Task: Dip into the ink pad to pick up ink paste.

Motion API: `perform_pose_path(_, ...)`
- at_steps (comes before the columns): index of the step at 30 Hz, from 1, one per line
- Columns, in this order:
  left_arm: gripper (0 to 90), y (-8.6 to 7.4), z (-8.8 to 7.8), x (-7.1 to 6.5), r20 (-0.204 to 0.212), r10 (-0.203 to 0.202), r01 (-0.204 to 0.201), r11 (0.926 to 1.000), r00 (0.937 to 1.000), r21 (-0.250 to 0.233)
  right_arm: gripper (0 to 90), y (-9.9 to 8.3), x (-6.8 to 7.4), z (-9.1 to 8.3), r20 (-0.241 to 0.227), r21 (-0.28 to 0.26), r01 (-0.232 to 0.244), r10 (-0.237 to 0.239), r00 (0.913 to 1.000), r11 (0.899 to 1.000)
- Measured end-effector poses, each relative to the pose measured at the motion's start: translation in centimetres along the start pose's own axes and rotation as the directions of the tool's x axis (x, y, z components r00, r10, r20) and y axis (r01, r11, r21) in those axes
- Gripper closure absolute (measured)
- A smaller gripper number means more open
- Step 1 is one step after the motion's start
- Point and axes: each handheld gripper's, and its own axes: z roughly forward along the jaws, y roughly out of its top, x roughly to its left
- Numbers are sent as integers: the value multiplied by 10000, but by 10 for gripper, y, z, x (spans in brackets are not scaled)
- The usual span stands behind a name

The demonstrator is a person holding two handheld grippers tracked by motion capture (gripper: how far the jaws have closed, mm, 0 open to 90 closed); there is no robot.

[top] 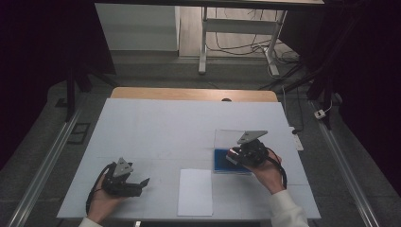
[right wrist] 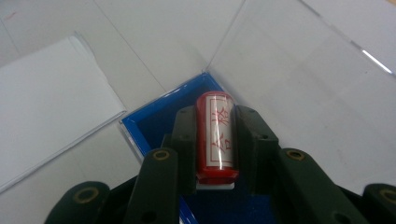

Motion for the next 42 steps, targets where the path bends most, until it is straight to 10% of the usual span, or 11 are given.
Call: perform_pose_path(42, 135, 0, 1, -1, -28, 82, -82, 9999, 10000, 132, 703, 0, 0, 9, 147, 910, -208, 196, 9997, 9956)
